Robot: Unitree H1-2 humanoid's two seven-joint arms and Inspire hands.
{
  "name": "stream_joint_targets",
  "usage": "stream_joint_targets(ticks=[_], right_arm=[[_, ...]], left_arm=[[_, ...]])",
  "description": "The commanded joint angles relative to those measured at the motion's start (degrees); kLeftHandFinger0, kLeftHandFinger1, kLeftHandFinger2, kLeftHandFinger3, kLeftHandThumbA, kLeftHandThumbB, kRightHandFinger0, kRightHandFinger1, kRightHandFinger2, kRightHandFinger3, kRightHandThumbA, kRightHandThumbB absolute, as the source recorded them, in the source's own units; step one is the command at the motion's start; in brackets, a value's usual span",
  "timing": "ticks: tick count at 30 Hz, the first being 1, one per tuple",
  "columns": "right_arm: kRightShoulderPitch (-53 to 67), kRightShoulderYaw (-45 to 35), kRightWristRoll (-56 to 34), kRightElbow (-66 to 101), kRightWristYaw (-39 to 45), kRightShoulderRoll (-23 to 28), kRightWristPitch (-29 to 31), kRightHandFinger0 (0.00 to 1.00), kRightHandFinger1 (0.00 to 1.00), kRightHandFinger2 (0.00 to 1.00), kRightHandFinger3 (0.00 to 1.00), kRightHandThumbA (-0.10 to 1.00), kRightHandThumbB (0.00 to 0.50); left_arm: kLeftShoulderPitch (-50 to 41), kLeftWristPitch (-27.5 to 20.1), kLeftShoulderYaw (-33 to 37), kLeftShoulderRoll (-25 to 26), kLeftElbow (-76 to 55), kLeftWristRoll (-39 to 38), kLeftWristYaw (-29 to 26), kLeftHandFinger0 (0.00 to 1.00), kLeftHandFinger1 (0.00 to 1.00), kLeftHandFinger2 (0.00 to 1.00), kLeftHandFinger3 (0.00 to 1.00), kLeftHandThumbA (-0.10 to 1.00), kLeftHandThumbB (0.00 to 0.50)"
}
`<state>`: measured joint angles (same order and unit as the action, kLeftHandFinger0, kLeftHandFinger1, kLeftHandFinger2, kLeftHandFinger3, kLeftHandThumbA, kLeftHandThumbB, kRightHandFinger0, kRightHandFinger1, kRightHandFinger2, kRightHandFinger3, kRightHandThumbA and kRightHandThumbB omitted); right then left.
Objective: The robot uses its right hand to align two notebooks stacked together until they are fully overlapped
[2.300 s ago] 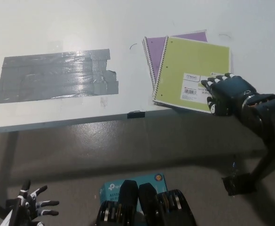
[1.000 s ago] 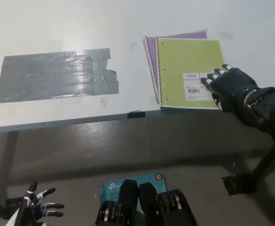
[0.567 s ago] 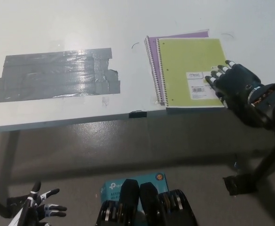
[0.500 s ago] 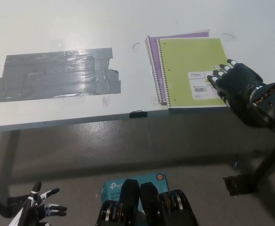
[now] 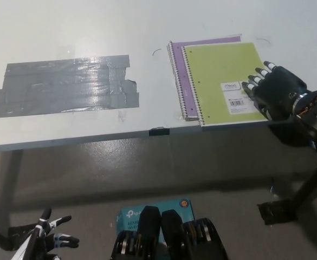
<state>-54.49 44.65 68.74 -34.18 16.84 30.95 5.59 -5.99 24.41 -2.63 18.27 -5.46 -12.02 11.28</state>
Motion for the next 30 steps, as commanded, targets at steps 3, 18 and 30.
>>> stream_joint_targets(ticks=[3,18,30], right_arm=[[-2.64,-1.04,0.88,0.99,0.04,-2.26,-1.18,1.00,1.00,1.00,1.00,1.00,0.455],[2.12,-4.29,-1.36,0.24,0.48,-6.93,-4.55,1.00,1.00,1.00,1.00,1.00,0.453],[3.14,-3.52,-0.20,0.89,2.15,-6.08,-4.62,1.00,1.00,1.00,1.00,1.00,0.450]], left_arm=[[-0.06,-0.83,0.18,0.30,-2.14,0.66,0.62,0.67,0.58,0.44,0.85,1.00,0.340],[0.11,-1.68,0.22,-0.01,-1.01,0.16,1.11,0.71,0.58,0.44,0.87,1.00,0.430],[1.27,-0.83,0.86,-0.63,-1.50,0.35,0.62,0.59,0.53,0.43,0.82,1.00,0.432]])
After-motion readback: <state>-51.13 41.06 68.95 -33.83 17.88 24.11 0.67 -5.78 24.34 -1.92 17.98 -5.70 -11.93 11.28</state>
